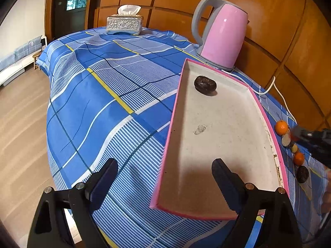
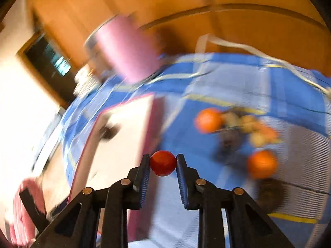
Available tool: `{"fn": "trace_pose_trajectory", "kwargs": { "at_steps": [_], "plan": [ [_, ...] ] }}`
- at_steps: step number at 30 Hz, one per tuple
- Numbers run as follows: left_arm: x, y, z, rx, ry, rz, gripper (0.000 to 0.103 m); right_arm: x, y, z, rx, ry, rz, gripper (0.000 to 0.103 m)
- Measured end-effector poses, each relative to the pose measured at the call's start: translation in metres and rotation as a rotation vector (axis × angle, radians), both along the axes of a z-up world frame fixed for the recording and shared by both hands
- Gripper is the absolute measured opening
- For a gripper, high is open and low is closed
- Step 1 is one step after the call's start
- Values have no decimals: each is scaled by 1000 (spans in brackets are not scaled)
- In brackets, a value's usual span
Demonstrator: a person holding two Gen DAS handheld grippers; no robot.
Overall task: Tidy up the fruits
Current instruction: 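Drop the cherry tomato into the tray and withdraw the right tool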
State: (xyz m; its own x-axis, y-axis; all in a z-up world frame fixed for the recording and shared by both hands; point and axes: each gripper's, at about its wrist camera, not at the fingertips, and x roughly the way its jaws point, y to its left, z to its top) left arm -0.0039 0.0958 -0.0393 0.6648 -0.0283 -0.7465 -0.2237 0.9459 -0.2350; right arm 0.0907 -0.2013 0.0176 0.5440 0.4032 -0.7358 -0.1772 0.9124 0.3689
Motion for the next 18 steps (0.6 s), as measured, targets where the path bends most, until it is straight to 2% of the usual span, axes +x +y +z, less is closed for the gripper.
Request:
{"fn": "trace_pose_trajectory", "kwargs": {
  "at_steps": [4, 6, 8, 18],
  "plan": [
    [0, 0, -1, -4, 7, 0, 93, 7, 51, -15, -44, 25, 99, 26],
    [0, 1, -2, -6, 10, 0, 93, 12, 61, -21, -33, 32, 118, 26],
    [-1, 1, -2, -8, 11, 1, 93, 17, 69, -22, -38, 24, 120, 31],
    [-1, -1, 0, -7, 8, -7, 93, -9, 45, -6, -67, -37, 39, 33]
  ]
}}
